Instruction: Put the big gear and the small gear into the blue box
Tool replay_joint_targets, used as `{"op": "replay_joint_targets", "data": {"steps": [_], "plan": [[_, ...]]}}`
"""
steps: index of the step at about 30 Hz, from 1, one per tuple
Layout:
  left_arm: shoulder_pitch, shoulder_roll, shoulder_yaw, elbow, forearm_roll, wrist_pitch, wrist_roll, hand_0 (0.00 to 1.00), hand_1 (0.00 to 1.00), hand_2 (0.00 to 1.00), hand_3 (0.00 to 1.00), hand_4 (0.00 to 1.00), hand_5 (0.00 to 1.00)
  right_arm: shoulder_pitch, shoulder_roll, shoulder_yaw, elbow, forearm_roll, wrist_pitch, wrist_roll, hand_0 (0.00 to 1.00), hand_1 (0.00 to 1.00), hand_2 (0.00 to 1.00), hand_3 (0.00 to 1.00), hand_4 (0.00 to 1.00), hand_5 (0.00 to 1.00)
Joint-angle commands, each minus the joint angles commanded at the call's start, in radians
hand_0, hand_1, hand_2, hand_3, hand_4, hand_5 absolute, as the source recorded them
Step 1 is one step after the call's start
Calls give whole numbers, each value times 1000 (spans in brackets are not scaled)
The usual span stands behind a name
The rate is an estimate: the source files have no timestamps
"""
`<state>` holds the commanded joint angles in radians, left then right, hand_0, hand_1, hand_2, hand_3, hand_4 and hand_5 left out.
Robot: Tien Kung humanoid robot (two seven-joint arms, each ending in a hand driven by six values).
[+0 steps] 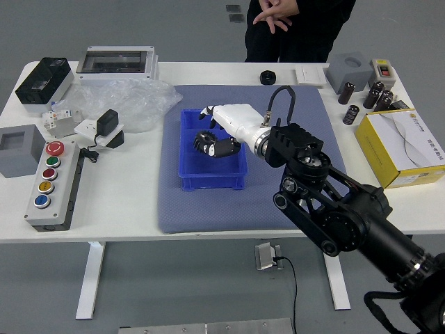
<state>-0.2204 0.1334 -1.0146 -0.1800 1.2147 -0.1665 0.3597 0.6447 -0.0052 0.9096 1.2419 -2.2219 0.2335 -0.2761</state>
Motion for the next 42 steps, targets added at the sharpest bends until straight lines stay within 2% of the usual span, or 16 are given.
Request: {"op": "replay_joint_targets", "data": {"steps": [9, 10, 15, 16, 18, 21, 22, 28, 37, 42], "plan": [[1, 0, -1, 0, -2, 1, 0, 826, 788, 784, 766, 666, 374, 4, -15, 12, 13, -1, 5, -2, 723, 656, 785, 913, 823, 434], [1, 0, -1, 0, -2, 1, 0, 826, 788, 784, 766, 666, 374, 5, -23, 16, 17, -2, 4, -2, 719, 646, 770, 862, 820, 430], [-1, 1, -2, 0, -3, 1, 0, 826, 788, 784, 766, 666, 374, 1, -77, 43, 27, -2, 0, -2, 719, 646, 770, 862, 820, 430], [-2, 1, -2, 0, -3, 1, -1, 826, 788, 783, 765, 666, 375, -2, -91, 46, 28, -1, -1, -2, 701, 630, 733, 780, 791, 405], [-3, 1, -2, 0, -4, 1, -1, 826, 788, 783, 765, 666, 375, -9, -116, 49, 26, 1, -2, -1, 701, 630, 733, 780, 791, 405], [-3, 1, -2, 0, -4, 2, -1, 826, 788, 783, 765, 666, 375, -20, -153, 45, 17, 5, 1, -1, 701, 630, 733, 780, 791, 405], [-3, 2, -2, 0, -5, 2, 0, 826, 788, 783, 765, 665, 375, -24, -165, 42, 13, 6, 2, -1, 699, 625, 708, 676, 762, 374], [-3, 1, -1, 0, -6, 2, 0, 826, 789, 783, 765, 665, 374, -35, -215, 15, -22, 8, 11, 2, 694, 617, 700, 656, 745, 366], [-5, 2, -1, 0, -3, 1, 0, 826, 788, 784, 765, 665, 374, -24, -254, -41, -79, 2, 15, 6, 690, 606, 693, 649, 735, 360], [-5, 1, 0, 0, -3, 1, 0, 827, 788, 783, 765, 664, 373, -13, -259, -61, -106, -2, 10, 10, 687, 606, 689, 648, 724, 352]]}}
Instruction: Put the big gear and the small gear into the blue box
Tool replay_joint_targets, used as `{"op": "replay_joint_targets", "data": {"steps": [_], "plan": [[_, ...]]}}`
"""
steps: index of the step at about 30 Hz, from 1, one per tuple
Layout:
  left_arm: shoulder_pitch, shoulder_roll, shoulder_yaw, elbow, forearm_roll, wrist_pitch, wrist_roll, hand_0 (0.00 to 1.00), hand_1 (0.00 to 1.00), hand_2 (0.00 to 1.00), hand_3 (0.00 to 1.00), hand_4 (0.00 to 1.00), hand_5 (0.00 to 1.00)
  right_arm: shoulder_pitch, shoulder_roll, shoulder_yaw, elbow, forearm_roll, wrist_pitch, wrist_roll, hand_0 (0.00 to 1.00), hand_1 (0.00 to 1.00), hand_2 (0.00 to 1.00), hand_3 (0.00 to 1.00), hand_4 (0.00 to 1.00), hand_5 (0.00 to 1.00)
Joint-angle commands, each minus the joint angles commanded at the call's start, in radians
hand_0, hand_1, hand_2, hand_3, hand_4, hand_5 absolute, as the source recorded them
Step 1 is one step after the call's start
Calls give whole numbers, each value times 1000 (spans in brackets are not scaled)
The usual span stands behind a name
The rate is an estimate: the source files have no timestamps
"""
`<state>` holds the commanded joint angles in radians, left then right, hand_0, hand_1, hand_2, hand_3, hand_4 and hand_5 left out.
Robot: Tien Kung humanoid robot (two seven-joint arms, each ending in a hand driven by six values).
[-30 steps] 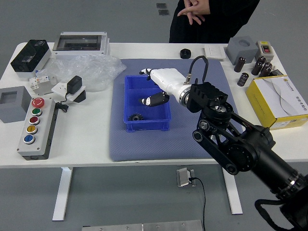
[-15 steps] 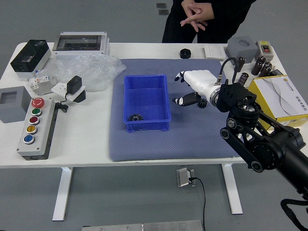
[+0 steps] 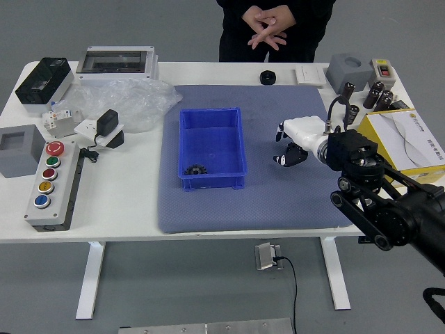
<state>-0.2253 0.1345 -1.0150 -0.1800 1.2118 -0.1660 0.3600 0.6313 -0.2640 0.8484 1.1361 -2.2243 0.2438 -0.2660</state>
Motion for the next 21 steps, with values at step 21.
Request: {"op": "replay_joint_targets", "data": {"steps": [21], "plan": [[-3, -1, 3, 0, -2, 0, -1, 827, 788, 783, 764, 664, 374, 52, 14, -12, -106, 0, -35, 20, 676, 590, 680, 645, 662, 319]]}}
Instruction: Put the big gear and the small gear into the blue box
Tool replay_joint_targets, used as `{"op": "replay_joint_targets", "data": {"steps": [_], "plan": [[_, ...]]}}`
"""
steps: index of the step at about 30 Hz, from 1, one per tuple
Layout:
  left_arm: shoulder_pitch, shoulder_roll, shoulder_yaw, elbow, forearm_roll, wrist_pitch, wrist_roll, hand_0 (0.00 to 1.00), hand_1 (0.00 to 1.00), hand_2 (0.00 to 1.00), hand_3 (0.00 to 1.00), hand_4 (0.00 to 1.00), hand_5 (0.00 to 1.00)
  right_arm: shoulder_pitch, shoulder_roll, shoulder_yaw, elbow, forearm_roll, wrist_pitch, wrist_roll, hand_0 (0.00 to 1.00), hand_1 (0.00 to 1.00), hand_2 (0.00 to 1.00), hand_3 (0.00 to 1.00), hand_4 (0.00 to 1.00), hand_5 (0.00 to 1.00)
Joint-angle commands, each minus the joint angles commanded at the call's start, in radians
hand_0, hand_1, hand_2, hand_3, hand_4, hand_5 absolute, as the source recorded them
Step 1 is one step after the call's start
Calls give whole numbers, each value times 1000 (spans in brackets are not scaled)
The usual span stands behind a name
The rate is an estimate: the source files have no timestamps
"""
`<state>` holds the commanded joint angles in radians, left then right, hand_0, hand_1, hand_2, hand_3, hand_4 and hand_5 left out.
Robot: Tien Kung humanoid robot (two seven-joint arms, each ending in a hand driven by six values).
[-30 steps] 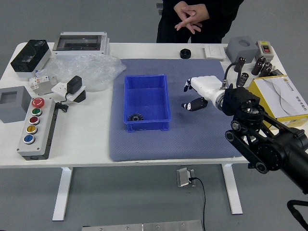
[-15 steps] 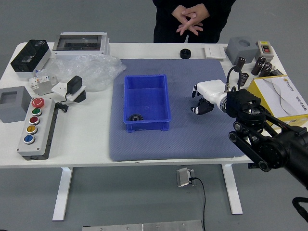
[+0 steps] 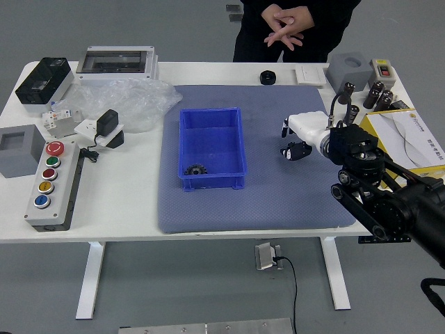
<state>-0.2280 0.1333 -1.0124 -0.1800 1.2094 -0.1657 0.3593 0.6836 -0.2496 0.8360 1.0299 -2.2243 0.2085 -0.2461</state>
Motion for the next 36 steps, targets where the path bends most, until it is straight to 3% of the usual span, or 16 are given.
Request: {"op": "replay_joint_targets", "data": {"steps": [15, 36], "plan": [[-2, -2, 3, 0, -4, 0, 0, 826, 788, 782, 764, 664, 373, 20, 26, 12, -81, 9, -9, 7, 673, 595, 679, 656, 641, 306], [-3, -4, 7, 0, -10, 1, 0, 826, 788, 782, 764, 664, 374, 29, 48, 5, -138, 14, 1, 5, 676, 600, 678, 667, 614, 288]]}}
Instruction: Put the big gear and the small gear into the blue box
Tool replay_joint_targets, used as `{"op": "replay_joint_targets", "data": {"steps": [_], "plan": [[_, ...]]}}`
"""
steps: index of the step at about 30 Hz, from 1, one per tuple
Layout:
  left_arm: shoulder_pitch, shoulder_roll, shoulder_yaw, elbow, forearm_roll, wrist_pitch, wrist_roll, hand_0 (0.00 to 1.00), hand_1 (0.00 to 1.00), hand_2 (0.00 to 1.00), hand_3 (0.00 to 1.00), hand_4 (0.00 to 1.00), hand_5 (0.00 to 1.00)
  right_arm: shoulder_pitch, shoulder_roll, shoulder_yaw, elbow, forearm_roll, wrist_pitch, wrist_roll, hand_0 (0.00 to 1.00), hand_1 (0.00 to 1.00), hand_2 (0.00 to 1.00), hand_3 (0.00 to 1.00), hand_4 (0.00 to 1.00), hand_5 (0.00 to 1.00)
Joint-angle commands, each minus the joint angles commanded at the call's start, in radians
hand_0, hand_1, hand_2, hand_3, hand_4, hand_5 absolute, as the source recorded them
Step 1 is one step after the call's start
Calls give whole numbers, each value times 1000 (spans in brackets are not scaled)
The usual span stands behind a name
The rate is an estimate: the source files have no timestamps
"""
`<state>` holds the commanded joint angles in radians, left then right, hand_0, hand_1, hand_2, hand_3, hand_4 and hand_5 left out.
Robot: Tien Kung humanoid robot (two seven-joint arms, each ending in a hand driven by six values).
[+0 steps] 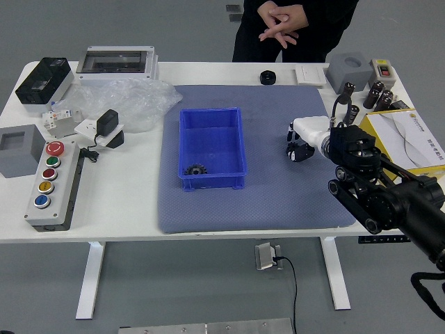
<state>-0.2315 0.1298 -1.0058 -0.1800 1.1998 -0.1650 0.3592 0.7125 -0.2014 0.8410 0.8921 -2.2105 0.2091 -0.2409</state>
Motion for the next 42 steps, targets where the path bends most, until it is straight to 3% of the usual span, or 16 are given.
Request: {"op": "replay_joint_targets", "data": {"steps": [24, 42], "plan": [[0, 0, 0, 0, 5, -1, 1, 826, 789, 782, 763, 663, 373, -2, 23, -10, -34, -1, -5, -1, 670, 594, 677, 663, 609, 289], [0, -2, 1, 0, 5, -2, 1, 826, 789, 782, 762, 664, 374, -8, 28, -12, -47, -16, -38, 1, 606, 511, 575, 628, 528, 273]]}}
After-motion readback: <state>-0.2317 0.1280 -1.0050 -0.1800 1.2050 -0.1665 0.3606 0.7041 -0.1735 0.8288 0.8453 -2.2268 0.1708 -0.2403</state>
